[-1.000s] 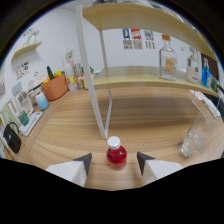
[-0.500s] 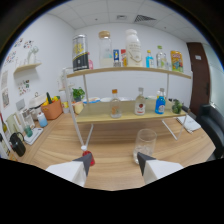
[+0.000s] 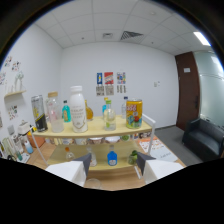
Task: Make me a cup of Vodka Sunrise.
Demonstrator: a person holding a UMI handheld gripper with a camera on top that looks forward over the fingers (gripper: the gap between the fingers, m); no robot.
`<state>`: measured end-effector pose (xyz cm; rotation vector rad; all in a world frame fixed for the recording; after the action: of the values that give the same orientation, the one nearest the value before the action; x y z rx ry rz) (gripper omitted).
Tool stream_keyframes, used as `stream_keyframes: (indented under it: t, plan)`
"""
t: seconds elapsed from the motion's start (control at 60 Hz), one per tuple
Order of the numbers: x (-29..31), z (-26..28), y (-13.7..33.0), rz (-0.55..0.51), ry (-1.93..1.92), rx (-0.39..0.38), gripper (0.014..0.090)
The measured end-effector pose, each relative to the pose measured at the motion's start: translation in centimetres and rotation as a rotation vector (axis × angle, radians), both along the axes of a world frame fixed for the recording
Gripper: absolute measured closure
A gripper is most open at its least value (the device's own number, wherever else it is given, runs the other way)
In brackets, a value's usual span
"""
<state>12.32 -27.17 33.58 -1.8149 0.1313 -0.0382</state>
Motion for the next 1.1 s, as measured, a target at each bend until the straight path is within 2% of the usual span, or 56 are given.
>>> stream_keyframes:
  t: [0.183, 0.433, 0.5, 0.55, 0.65, 0.883, 1.1]
  plan:
    - [5.6, 5.5, 5.9, 0.001, -0.009, 0.084, 0.0192]
    - [8.7, 5.2, 14.2, 0.037, -0.006, 0.078, 0.0199]
    - [9.1, 4.8, 15.7, 0.052, 0.014, 0.078, 0.025]
    - [9.0, 4.5, 16.4, 0.065, 0.012, 0.073, 0.0334]
    - [8.7, 4.5, 17.0, 0.098, -0.009, 0.077, 0.0506]
    - [9.0, 4.7, 16.3, 0.084, -0.031, 0.077, 0.0529]
    - [8.7, 9.2, 11.5, 0.055, -0.044, 0.156, 0.0534]
